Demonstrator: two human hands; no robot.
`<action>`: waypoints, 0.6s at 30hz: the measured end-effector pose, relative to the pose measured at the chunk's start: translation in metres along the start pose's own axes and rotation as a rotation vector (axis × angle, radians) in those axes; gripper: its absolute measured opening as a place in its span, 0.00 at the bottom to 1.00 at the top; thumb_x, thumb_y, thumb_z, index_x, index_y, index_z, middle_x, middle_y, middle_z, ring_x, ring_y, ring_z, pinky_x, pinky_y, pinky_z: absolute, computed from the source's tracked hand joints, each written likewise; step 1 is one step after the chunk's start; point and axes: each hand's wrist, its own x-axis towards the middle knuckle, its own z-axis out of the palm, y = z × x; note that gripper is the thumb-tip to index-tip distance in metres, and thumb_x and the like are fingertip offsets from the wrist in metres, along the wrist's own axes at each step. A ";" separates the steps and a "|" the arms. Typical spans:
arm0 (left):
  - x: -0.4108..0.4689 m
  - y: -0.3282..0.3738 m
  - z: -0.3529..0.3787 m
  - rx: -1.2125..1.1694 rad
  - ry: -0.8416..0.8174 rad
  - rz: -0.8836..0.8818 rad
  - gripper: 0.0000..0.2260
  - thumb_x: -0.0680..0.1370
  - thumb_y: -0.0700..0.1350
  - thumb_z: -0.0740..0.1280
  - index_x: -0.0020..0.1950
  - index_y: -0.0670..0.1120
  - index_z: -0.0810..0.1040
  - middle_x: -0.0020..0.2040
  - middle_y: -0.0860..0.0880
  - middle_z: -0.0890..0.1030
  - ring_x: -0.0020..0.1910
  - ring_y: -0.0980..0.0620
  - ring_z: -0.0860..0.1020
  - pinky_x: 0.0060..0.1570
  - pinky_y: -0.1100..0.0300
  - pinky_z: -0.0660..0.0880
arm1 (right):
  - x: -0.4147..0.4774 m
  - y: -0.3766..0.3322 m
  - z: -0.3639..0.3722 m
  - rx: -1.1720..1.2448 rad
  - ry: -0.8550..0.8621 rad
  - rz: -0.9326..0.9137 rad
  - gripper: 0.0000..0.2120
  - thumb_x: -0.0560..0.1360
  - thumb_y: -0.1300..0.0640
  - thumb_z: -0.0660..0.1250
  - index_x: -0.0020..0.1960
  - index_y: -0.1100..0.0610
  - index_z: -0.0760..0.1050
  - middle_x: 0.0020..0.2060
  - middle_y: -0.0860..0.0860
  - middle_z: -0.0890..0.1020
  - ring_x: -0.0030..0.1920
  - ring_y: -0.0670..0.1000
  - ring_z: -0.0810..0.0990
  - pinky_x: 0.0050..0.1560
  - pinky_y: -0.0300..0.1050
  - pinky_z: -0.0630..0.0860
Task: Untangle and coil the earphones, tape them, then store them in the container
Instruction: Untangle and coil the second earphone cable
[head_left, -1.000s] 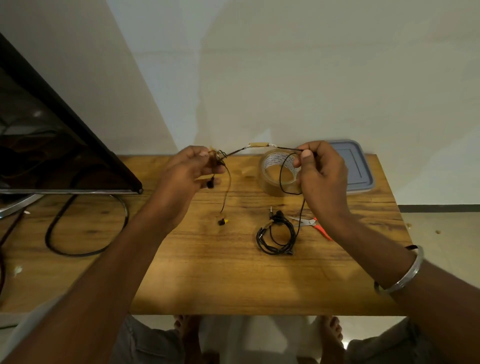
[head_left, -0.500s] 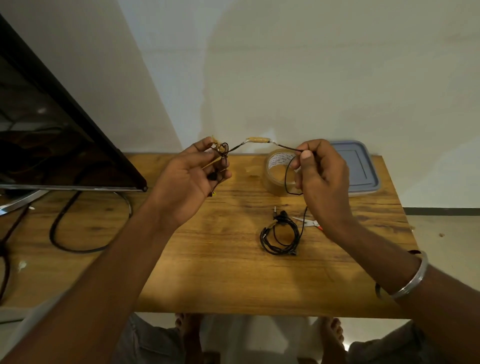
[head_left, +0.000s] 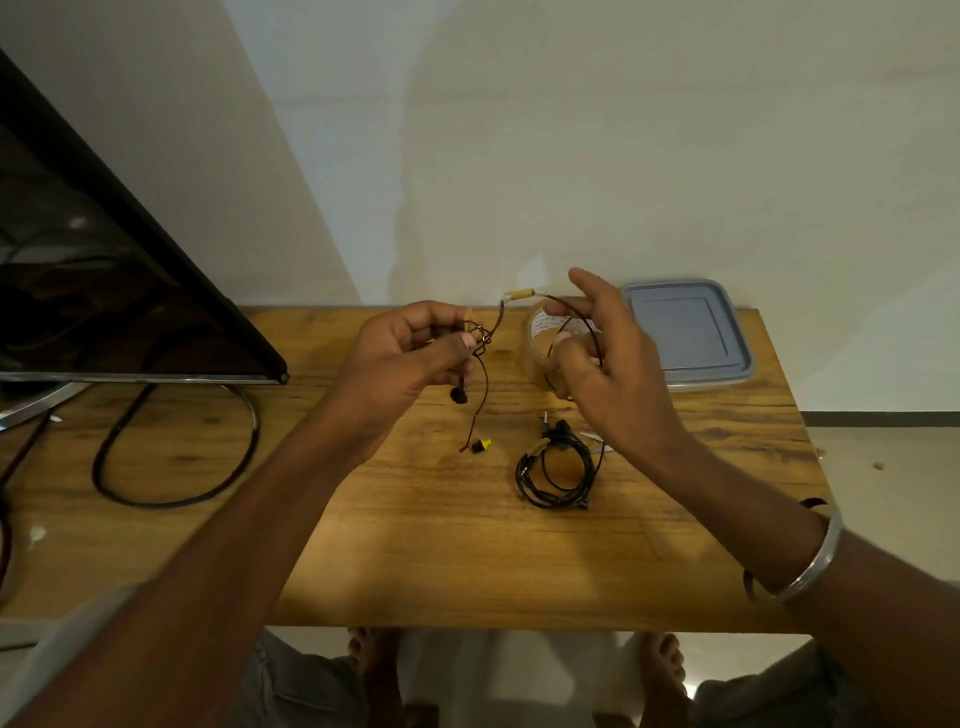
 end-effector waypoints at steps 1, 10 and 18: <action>0.000 0.000 0.001 0.003 -0.002 0.000 0.06 0.78 0.35 0.68 0.52 0.42 0.80 0.40 0.48 0.82 0.39 0.47 0.80 0.55 0.38 0.77 | -0.001 0.000 0.001 -0.021 -0.020 -0.004 0.28 0.79 0.62 0.62 0.78 0.54 0.61 0.63 0.48 0.78 0.38 0.48 0.82 0.37 0.43 0.81; -0.002 -0.004 0.005 0.133 -0.007 0.091 0.02 0.75 0.36 0.72 0.45 0.41 0.84 0.40 0.44 0.85 0.38 0.49 0.82 0.44 0.56 0.80 | -0.003 0.005 0.004 -0.493 -0.001 -0.535 0.13 0.77 0.53 0.70 0.60 0.54 0.81 0.59 0.49 0.83 0.64 0.53 0.77 0.68 0.63 0.67; 0.003 0.000 0.000 -0.195 0.096 -0.120 0.04 0.78 0.41 0.68 0.47 0.43 0.83 0.44 0.47 0.85 0.39 0.51 0.81 0.46 0.52 0.78 | -0.004 0.000 0.003 -0.288 0.033 -0.440 0.04 0.76 0.57 0.73 0.49 0.56 0.85 0.40 0.47 0.86 0.42 0.48 0.82 0.52 0.56 0.77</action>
